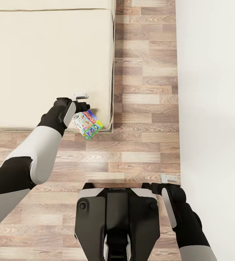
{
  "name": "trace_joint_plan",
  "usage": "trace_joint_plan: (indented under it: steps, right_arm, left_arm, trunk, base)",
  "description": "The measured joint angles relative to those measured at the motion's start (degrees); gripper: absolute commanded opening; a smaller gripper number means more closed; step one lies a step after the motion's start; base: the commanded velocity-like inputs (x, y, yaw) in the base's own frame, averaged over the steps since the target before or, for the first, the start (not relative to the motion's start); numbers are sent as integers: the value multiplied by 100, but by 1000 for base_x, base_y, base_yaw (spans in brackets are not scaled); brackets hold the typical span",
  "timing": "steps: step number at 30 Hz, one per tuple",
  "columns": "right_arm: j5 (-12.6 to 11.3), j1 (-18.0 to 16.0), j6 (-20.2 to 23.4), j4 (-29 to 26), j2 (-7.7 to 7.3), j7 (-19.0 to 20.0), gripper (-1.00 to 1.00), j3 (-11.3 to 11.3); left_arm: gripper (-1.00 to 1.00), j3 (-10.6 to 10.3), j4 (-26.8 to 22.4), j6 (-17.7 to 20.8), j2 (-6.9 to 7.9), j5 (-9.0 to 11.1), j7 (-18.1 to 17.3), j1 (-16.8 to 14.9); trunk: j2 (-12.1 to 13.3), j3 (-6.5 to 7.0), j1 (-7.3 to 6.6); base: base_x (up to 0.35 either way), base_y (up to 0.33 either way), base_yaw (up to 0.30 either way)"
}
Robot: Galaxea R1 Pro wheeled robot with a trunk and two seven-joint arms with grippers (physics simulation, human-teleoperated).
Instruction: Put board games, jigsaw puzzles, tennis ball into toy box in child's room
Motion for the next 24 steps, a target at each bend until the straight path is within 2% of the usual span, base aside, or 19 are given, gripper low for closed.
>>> trace_joint_plan:
  steps: [24]
  right_arm:
    - [0, 0, 0, 0, 0, 0, 100, 1]
  left_arm:
    - [100, 8, 0, -5, 8, -4, 0, 0]
  trunk:
    - [0, 0, -1]
  base:
    - [-12, 0, 0]
